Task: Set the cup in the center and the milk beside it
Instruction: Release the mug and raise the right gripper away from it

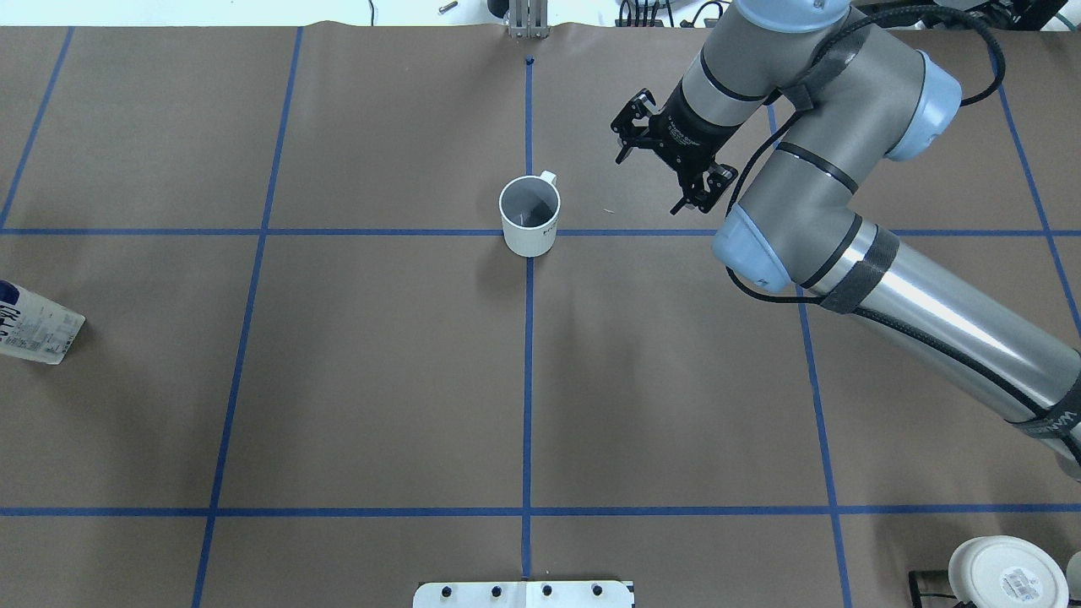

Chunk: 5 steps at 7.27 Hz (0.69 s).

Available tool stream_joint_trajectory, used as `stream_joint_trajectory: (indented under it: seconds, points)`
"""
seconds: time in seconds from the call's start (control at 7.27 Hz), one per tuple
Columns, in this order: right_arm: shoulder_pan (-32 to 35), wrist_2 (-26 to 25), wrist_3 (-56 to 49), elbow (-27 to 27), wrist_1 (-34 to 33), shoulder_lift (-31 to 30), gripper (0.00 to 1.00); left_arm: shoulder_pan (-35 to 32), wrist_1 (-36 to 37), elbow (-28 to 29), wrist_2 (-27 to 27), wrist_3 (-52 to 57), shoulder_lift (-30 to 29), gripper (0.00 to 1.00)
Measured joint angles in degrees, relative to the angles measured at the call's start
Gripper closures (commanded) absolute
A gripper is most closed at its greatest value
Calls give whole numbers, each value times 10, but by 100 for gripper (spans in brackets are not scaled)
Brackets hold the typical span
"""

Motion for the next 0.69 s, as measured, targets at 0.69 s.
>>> stream_joint_trajectory:
  seconds: [0.69]
  points:
    - [-3,-2,-9,0,0,-7,0,79,-30,-8,81,36,12,2]
